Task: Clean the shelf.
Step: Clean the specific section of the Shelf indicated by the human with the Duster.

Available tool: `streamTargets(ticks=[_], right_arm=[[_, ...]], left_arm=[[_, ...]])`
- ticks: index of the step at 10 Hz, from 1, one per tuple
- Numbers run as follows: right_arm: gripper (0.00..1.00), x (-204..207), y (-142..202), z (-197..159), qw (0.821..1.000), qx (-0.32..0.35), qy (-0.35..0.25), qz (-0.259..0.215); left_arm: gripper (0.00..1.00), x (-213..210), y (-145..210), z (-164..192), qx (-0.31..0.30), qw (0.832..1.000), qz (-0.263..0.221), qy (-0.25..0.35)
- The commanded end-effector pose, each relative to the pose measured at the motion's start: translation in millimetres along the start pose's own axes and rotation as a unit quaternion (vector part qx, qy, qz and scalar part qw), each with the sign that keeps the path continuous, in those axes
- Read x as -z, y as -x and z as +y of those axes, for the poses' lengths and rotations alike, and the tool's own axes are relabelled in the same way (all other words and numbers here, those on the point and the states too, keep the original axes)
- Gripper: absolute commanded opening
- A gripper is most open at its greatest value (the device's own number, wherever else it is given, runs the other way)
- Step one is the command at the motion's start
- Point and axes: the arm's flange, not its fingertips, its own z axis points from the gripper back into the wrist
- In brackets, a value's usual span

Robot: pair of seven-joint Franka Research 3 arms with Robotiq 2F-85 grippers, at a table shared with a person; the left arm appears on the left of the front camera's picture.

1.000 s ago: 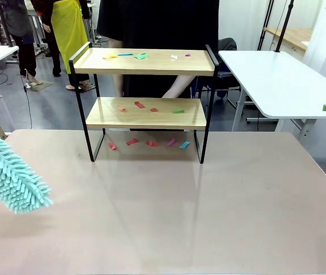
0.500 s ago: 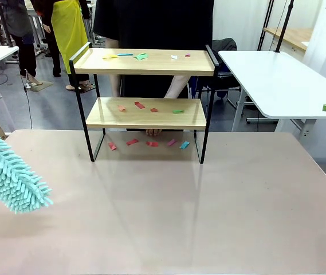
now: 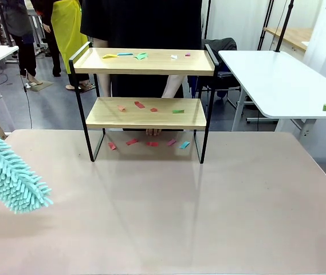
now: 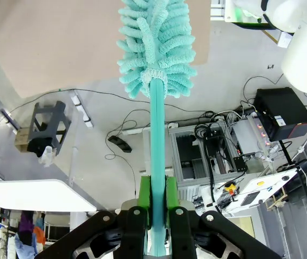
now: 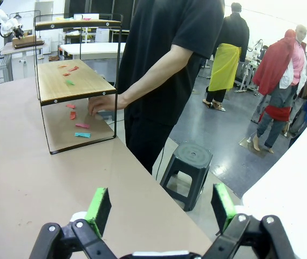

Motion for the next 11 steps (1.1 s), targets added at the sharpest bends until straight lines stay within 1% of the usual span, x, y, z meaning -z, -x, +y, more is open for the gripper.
streamTargets(ticks=[1,5,7,8,9,10,11], right_arm=[[1.0,3,-9,2,1.0,0.003,0.005,0.007],[1.0,3,-9,2,1.0,0.003,0.005,0.007],[1.0,3,-9,2,1.0,0.003,0.005,0.007],[1.0,3,-9,2,1.0,0.003,0.005,0.007],[1.0,3,-9,2,1.0,0.003,0.005,0.007],[1.0,3,-9,2,1.0,0.003,0.005,0.007],[1.0,3,-9,2,1.0,0.003,0.005,0.007]], left_arm=[[0.13,-1,1,-2,-0.001,1.0,0.0,-0.002],[0.13,0,0,0,0.0,1.0,0.0,0.0],[0.13,4,-4,-9,0.003,0.996,-0.087,-0.032],[0.13,8,-6,-17,0.012,0.99,-0.134,-0.045],[0.13,12,-10,-19,0.019,0.979,-0.194,-0.056],[0.13,14,-26,-18,0.003,0.968,-0.245,-0.049],[0.13,14,-44,-15,-0.021,0.961,-0.274,-0.017]])
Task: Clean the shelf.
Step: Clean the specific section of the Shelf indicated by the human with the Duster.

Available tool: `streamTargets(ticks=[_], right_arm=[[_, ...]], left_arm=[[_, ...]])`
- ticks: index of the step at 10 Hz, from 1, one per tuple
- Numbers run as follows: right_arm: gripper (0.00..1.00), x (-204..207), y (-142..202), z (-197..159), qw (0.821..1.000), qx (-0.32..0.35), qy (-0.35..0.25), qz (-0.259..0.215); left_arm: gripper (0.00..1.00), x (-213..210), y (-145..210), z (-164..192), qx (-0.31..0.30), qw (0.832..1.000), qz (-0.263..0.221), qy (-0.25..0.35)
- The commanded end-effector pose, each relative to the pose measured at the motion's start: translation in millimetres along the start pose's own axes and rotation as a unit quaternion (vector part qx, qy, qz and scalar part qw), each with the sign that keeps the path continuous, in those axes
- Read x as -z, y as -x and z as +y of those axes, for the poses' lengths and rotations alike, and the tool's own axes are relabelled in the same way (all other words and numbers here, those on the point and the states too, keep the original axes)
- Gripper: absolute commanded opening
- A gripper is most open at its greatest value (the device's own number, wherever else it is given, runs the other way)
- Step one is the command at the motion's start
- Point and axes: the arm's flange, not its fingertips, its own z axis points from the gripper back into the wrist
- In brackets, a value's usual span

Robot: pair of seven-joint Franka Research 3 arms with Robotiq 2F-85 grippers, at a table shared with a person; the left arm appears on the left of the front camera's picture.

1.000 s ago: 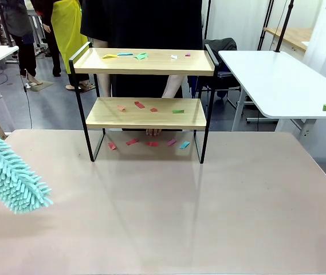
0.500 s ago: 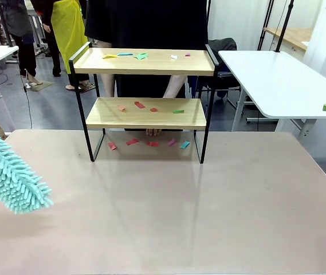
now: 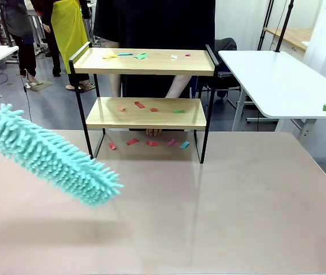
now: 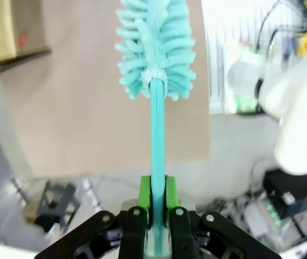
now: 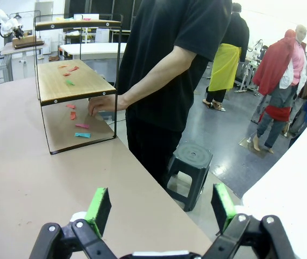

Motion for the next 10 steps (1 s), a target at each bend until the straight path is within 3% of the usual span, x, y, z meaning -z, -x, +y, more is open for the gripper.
streamTargets(ticks=[1,5,8,10], right_arm=[[1.0,3,-9,2,1.0,0.003,0.005,0.008],[1.0,3,-9,2,1.0,0.003,0.005,0.008],[1.0,3,-9,2,1.0,0.003,0.005,0.008],[1.0,3,-9,2,1.0,0.003,0.005,0.008]], left_arm=[[0.13,25,-31,-5,-0.064,0.996,-0.059,0.022],[0.13,79,-92,-45,-0.219,0.959,-0.159,0.082],[0.13,118,-118,-76,-0.359,0.904,-0.221,0.074],[0.13,134,-141,-71,-0.379,0.89,-0.237,0.094]])
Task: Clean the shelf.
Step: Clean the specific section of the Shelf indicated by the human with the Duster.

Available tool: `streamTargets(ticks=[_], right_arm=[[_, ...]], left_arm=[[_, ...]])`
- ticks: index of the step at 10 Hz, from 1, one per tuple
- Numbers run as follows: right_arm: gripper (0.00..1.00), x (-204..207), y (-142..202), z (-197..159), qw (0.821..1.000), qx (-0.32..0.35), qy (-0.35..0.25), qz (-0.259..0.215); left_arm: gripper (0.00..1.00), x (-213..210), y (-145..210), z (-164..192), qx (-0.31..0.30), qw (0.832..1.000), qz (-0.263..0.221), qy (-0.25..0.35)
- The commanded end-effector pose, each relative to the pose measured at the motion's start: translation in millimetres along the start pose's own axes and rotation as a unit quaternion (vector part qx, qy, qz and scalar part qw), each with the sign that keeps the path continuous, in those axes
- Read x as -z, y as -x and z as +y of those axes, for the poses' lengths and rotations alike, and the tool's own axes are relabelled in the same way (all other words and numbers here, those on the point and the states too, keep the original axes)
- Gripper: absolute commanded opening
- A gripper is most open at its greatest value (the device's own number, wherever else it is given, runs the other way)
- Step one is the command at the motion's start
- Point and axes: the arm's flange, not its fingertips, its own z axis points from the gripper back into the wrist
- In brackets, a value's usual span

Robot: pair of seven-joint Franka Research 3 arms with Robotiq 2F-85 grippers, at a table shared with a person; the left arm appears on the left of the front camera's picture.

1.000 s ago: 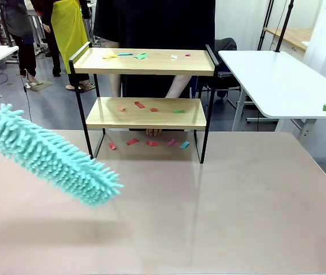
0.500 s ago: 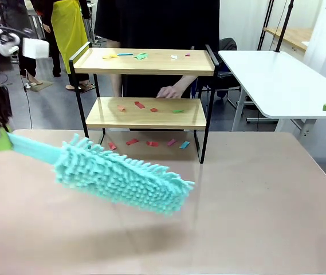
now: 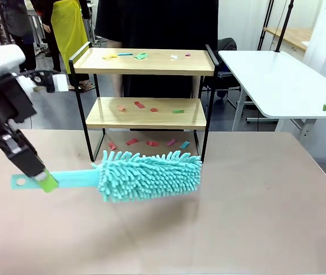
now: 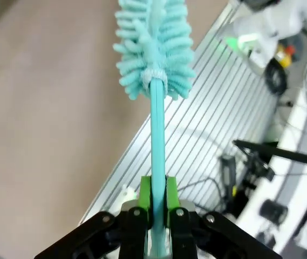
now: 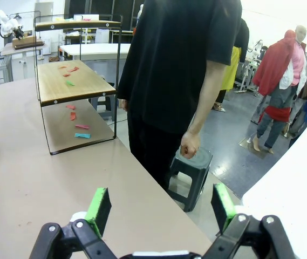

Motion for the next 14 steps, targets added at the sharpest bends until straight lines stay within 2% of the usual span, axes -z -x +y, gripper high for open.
streamTargets(ticks=[1,2,3,5,6,7,10,14], right_arm=[[1.0,3,-9,2,1.0,0.002,0.004,0.009],[1.0,3,-9,2,1.0,0.002,0.004,0.009],[1.0,3,-9,2,1.0,0.002,0.004,0.009],[1.0,3,-9,2,1.0,0.002,0.004,0.009],[1.0,3,-9,2,1.0,0.002,0.004,0.009],[1.0,3,-9,2,1.0,0.002,0.004,0.009],[1.0,3,-9,2,1.0,0.002,0.004,0.009],[1.0,3,-9,2,1.0,0.002,0.004,0.009]], left_arm=[[0.13,16,-20,-6,-0.01,1.0,-0.019,0.023],[0.13,3,-32,-2,0.022,0.999,0.05,0.003],[0.13,11,-5,-4,-0.009,1.0,-0.006,0.006],[0.13,11,-5,-4,-0.009,1.0,-0.006,0.006],[0.13,16,-16,-4,-0.001,1.0,0.008,0.011],[0.13,26,-24,-11,-0.022,0.999,-0.002,-0.023],[0.13,53,-30,-27,-0.086,0.993,-0.05,-0.06],[0.13,93,-70,-44,-0.118,0.987,-0.078,-0.081]])
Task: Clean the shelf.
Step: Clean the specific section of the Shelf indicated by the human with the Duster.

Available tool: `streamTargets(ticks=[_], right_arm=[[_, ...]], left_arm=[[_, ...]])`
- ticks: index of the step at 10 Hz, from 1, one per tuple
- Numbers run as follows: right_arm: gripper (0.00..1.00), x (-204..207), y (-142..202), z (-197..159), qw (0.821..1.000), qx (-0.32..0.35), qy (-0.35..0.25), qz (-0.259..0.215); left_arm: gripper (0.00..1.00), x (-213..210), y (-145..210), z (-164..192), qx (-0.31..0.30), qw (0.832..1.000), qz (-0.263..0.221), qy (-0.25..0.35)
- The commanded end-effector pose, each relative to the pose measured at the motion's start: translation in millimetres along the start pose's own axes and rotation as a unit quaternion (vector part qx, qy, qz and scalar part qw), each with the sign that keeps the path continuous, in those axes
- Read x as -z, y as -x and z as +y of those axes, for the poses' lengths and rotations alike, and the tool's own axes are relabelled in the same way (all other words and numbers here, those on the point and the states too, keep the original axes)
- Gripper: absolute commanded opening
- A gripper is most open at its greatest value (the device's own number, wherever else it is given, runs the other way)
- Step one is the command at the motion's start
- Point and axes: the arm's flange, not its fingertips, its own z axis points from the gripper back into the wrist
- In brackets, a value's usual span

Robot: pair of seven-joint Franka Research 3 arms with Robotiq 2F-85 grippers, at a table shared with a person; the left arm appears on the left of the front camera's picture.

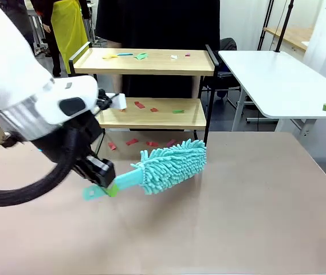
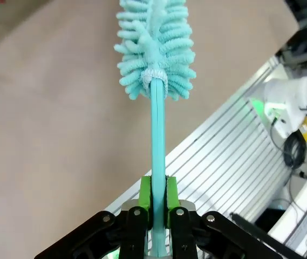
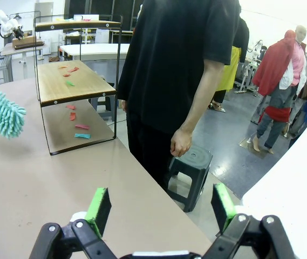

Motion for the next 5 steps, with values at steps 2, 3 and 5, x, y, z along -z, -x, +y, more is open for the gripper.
streamTargets(ticks=[2,3,5], right_arm=[[1.0,3,-8,2,1.0,0.003,0.004,0.009],[1.0,3,-8,2,1.0,0.003,0.004,0.009],[1.0,3,-8,2,1.0,0.003,0.004,0.009]], left_arm=[[0.13,40,-25,-14,-0.042,0.999,-0.009,-0.008],[0.13,47,-30,-17,-0.059,0.998,-0.026,-0.01],[0.13,61,-40,-23,-0.084,0.995,-0.04,-0.023]])
